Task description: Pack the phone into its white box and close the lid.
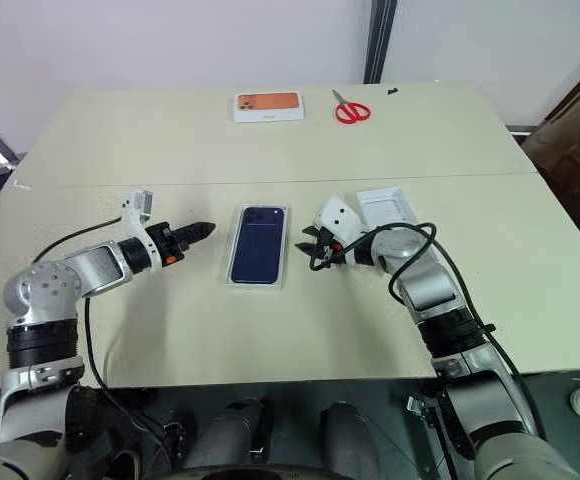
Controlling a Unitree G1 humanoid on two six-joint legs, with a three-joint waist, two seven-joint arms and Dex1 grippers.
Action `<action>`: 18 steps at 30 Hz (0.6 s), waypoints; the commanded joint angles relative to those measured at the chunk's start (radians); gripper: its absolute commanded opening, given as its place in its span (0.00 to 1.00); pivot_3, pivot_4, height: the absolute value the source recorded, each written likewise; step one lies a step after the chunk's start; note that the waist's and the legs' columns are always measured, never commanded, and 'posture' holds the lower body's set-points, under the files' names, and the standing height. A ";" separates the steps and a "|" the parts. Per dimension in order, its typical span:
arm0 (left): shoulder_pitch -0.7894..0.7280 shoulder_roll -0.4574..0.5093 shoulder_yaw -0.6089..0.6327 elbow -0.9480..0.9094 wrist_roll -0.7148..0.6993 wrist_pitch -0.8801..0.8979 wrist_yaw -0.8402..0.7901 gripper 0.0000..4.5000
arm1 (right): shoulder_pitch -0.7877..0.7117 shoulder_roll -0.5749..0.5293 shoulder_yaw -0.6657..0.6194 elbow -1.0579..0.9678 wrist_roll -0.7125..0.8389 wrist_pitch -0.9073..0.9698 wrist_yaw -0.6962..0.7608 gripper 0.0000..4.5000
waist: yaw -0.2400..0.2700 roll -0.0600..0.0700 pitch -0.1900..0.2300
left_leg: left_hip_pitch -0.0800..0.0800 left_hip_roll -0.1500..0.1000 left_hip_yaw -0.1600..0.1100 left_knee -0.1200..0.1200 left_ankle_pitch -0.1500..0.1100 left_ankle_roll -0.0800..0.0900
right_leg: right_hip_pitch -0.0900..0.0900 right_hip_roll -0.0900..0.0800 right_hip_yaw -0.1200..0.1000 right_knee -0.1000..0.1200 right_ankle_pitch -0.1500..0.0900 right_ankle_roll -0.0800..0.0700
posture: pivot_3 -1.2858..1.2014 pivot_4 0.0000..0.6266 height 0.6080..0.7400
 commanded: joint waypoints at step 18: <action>-0.079 -0.169 -0.333 0.089 0.318 -0.225 -0.147 0.00 | -0.048 0.030 0.040 0.062 -0.139 -0.068 -0.078 0.00 | 0.017 0.000 0.000 | 0.000 -0.001 0.000 0.001 0.000 0.000 | 0.001 -0.001 -0.001 0.000 0.000 0.000 | 0.52 0.24 0.95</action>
